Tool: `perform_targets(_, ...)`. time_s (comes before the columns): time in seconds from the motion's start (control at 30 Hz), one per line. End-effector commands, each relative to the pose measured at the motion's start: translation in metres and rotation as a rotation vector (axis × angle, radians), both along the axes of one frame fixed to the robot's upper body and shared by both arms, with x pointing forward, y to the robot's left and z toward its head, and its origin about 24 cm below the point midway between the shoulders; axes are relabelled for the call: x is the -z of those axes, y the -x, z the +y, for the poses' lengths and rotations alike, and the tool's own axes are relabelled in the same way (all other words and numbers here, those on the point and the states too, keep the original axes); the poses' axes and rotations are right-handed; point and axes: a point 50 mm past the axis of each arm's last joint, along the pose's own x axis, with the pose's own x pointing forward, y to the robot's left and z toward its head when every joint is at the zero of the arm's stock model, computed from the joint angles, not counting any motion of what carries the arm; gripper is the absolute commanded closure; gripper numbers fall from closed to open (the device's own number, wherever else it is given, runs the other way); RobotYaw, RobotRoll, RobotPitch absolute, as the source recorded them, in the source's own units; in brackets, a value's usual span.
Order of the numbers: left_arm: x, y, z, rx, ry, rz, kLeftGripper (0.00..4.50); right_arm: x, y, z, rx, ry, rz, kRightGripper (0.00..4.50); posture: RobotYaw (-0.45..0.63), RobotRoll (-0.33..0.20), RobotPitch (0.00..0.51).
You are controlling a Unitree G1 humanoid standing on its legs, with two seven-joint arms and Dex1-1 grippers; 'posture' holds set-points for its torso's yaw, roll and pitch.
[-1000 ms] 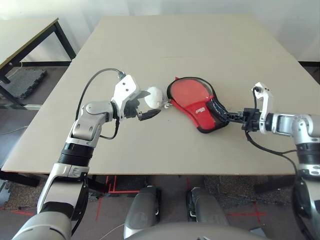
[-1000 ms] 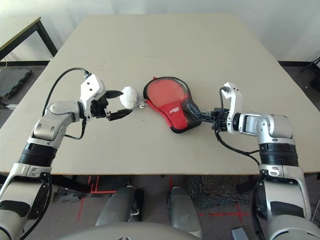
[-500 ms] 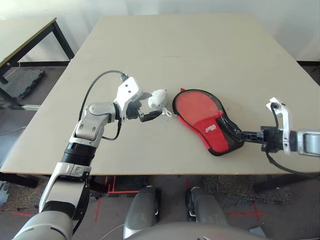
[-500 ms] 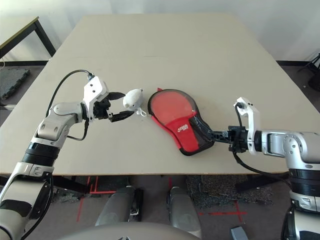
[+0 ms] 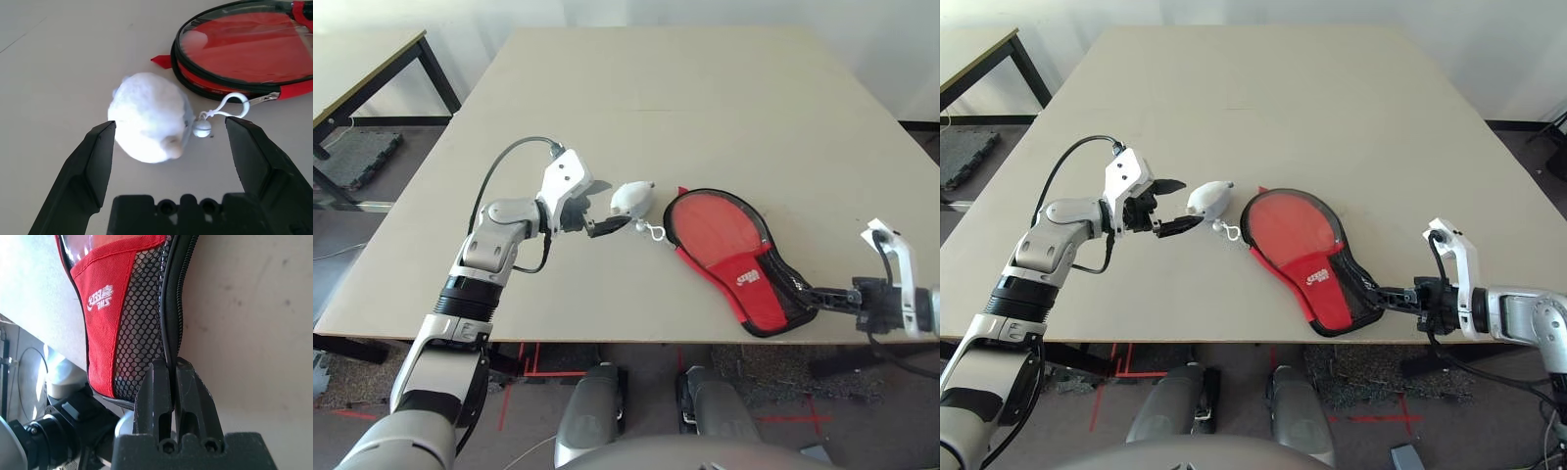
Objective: Store the ping-pong paddle in its case and zip it.
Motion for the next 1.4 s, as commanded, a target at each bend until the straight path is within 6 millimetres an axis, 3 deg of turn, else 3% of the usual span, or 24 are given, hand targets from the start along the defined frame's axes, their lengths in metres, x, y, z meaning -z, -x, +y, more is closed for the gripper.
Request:
perform_targets(0.03, 0.002, -0.001, 0.001, 0.004, -0.010, 0.010, 0.00, -0.001, 0.005, -0.006, -0.016, 0.030, 0.022, 4.45, 0.07, 0.000, 0.088)
perform_targets(0.13, 0.001, -0.001, 0.001, 0.005, -0.007, 0.011, 0.00, -0.014, 0.000, -0.007, -0.045, 0.021, -0.041, 3.68, 0.07, 0.000, 0.086)
perform_targets(0.33, -0.007, -0.003, 0.002, -0.008, 0.035, -0.002, 0.00, -0.040, -0.004, -0.019, -0.113, 0.056, -0.130, 1.41, 0.07, 0.000, 0.088)
perform_targets(0.47, -0.010, -0.002, 0.002, 0.002, 0.043, 0.001, 0.00, -0.062, -0.022, -0.024, -0.113, 0.099, -0.277, 0.03, 0.07, 0.000, 0.087)
perform_targets(0.57, -0.010, -0.001, 0.002, 0.006, 0.046, 0.005, 0.00, -0.072, -0.037, -0.015, -0.132, 0.088, -0.364, 0.03, 0.07, 0.000, 0.085)
perform_targets(0.63, -0.010, -0.001, 0.002, 0.003, 0.046, 0.007, 0.00, -0.070, -0.054, 0.002, -0.183, 0.091, -0.435, 0.03, 0.08, 0.000, 0.082)
perform_targets(0.77, -0.010, -0.001, 0.002, -0.004, 0.048, 0.010, 0.00, -0.057, -0.081, 0.037, -0.264, 0.118, -0.500, 0.03, 0.08, 0.000, 0.079)
perform_targets(0.97, -0.010, -0.001, 0.003, -0.006, 0.038, 0.016, 0.00, -0.033, -0.102, 0.054, -0.316, 0.171, -0.501, 0.03, 0.10, 0.000, 0.078)
perform_targets(1.13, -0.008, -0.003, 0.002, -0.024, 0.021, 0.008, 0.00, -0.016, -0.109, 0.061, -0.340, 0.199, -0.493, 0.03, 0.10, 0.000, 0.079)
perform_targets(1.4, -0.008, -0.006, -0.006, -0.011, 0.018, 0.011, 0.00, 0.004, -0.101, 0.063, -0.378, 0.208, -0.417, 0.03, 0.10, 0.000, 0.081)
